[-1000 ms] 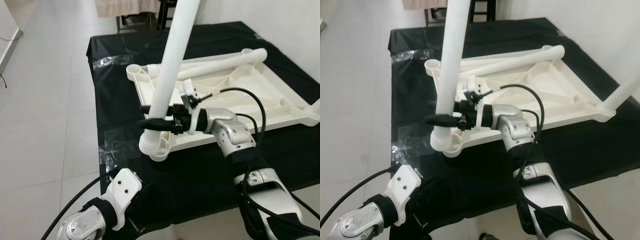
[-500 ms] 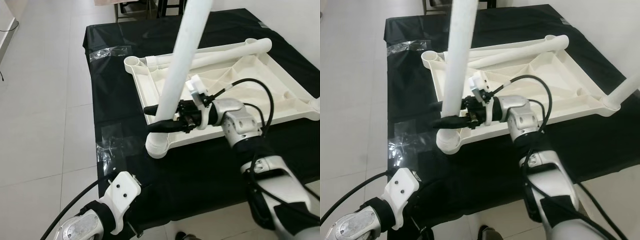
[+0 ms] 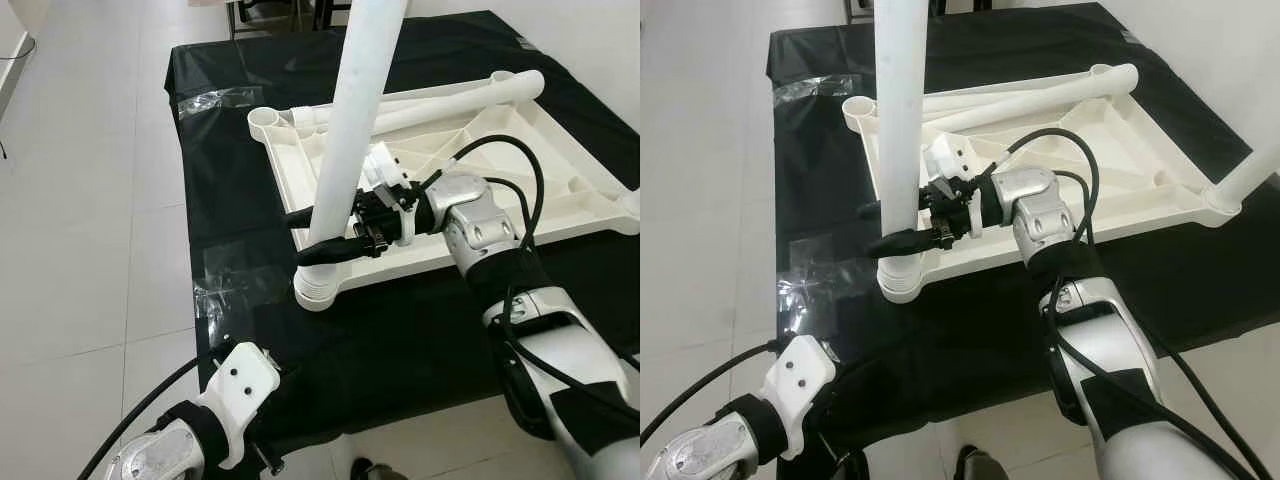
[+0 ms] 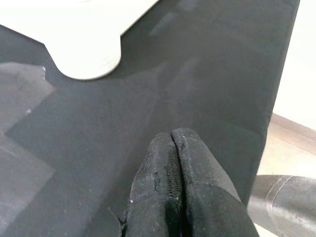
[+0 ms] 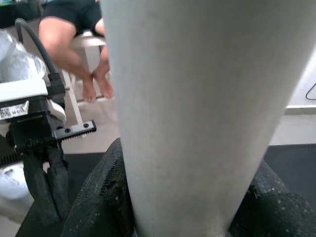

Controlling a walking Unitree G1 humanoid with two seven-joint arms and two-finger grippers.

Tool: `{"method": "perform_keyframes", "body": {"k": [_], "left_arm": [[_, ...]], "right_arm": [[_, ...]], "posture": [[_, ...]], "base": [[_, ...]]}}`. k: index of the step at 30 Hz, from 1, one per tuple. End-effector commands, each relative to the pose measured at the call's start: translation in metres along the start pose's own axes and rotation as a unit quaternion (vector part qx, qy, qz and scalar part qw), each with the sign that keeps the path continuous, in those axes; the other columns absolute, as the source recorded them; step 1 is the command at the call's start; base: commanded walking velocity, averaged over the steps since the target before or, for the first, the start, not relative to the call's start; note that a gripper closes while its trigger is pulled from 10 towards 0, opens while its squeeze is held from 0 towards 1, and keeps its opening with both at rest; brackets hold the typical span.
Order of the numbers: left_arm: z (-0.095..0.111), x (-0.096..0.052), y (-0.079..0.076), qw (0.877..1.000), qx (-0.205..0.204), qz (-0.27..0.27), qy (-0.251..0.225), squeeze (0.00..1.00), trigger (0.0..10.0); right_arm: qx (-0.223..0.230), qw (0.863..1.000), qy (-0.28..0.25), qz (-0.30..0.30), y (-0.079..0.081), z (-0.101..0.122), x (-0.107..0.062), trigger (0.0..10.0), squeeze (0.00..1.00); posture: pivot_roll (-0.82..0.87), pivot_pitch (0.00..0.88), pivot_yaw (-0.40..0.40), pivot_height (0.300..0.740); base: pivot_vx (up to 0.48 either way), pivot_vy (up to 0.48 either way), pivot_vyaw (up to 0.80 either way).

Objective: Building children table

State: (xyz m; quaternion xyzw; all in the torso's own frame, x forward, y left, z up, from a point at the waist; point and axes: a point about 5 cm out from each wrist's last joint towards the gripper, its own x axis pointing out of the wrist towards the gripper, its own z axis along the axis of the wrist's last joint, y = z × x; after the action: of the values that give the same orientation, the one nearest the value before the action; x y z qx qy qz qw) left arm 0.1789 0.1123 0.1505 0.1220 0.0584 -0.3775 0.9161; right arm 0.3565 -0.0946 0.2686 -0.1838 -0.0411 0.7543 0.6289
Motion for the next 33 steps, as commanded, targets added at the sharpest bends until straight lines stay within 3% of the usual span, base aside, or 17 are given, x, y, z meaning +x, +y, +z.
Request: {"method": "perform_keyframes", "body": {"k": [1, 4, 8, 11, 23, 27, 33], "left_arm": [[-0.002, -0.003, -0.002, 1.000, 0.002, -0.004, 0.012, 0.00, 10.0], [-0.002, -0.004, -0.002, 1.000, 0.002, -0.004, 0.012, 0.00, 10.0], [-0.002, -0.005, -0.003, 1.000, 0.000, -0.003, 0.013, 0.00, 10.0], [-0.002, -0.006, -0.002, 1.000, 0.000, -0.002, 0.014, 0.00, 10.0], [-0.002, -0.004, -0.003, 1.000, -0.001, -0.002, 0.014, 0.00, 10.0], [-0.002, -0.002, -0.004, 1.000, -0.003, -0.002, 0.012, 0.00, 10.0], [-0.003, -0.001, -0.004, 1.000, -0.006, -0.004, 0.011, 0.00, 10.0]], "right_arm": [[0.032, 0.998, 0.049, 0.020, 0.007, -0.021, 0.002, 10.0, 0.00], [0.029, 0.997, 0.058, 0.029, 0.008, -0.021, 0.003, 10.0, 0.00], [-0.002, 0.992, 0.117, 0.056, 0.010, -0.026, 0.006, 10.0, 0.00], [-0.011, 0.990, 0.123, 0.064, 0.011, -0.025, 0.009, 10.0, 0.00], [0.016, 0.997, 0.060, 0.035, 0.007, -0.023, 0.008, 10.0, 0.00], [0.057, 0.998, 0.016, -0.001, 0.008, -0.030, 0.001, 10.0, 0.00], [0.076, 0.997, -0.008, -0.032, 0.012, -0.037, -0.006, 10.0, 0.00]], "posture": [[0.16, 0.303, -0.048, 0.740], [0.16, 0.305, -0.050, 0.740], [0.17, 0.310, -0.051, 0.740], [0.16, 0.311, -0.051, 0.740], [0.15, 0.303, -0.054, 0.740], [0.14, 0.293, -0.051, 0.740], [0.13, 0.284, -0.048, 0.740]], "base": [[0.000, 0.000, 0.00], [0.000, 0.000, 0.00], [0.000, 0.000, 0.00], [0.000, 0.000, 0.00], [0.000, 0.000, 0.00], [0.000, 0.000, 0.00], [0.000, 0.000, 0.00]]}}
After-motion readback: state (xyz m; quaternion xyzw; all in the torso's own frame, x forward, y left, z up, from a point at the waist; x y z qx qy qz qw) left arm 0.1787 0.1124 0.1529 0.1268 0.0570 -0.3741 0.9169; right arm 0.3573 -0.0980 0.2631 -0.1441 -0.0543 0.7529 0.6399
